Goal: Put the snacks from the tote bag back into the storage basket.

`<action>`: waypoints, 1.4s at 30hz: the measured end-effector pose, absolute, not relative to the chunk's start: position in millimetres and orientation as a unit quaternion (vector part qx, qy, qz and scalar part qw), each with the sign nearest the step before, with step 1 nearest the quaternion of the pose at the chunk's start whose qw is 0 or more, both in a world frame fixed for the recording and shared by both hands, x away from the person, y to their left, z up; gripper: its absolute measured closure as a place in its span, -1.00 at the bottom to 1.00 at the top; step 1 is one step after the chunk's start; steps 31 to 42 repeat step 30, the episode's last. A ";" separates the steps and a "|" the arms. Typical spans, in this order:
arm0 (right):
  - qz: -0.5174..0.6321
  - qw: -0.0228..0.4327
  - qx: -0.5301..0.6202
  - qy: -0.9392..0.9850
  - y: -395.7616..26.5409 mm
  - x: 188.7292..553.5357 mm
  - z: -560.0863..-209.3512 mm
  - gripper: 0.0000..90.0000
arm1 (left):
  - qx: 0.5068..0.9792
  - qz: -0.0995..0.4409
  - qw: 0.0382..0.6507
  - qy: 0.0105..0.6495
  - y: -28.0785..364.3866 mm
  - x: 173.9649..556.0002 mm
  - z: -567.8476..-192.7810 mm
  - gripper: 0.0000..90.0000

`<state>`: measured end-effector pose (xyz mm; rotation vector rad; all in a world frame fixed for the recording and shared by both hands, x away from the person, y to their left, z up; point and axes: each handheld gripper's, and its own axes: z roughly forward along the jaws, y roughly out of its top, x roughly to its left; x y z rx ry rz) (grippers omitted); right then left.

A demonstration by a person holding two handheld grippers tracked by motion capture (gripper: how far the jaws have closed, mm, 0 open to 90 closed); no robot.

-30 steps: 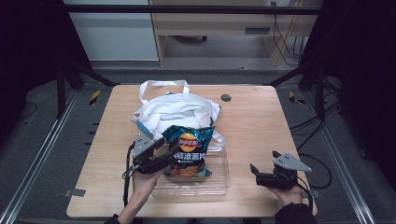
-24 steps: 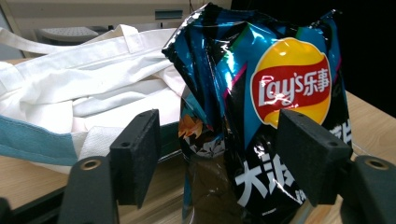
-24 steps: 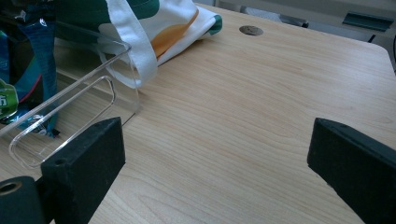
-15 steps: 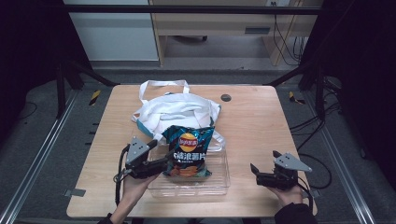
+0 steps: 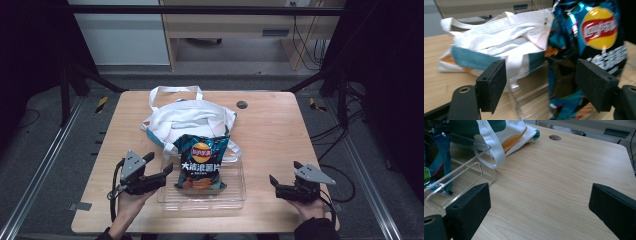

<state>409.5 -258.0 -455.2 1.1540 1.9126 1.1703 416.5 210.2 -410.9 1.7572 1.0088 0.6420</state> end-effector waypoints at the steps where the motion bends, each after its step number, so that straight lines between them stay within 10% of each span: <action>1: 0.442 0.305 0.437 0.722 -258.4 409.4 -455.3 -0.91 | 0.722 0.264 0.485 0.418 213.0 417.0 -413.1 -0.47; 42: 0.435 0.320 0.452 0.710 -269.2 409.6 -455.6 -0.90 | 0.738 0.290 0.459 0.401 272.2 415.6 -461.3 -0.09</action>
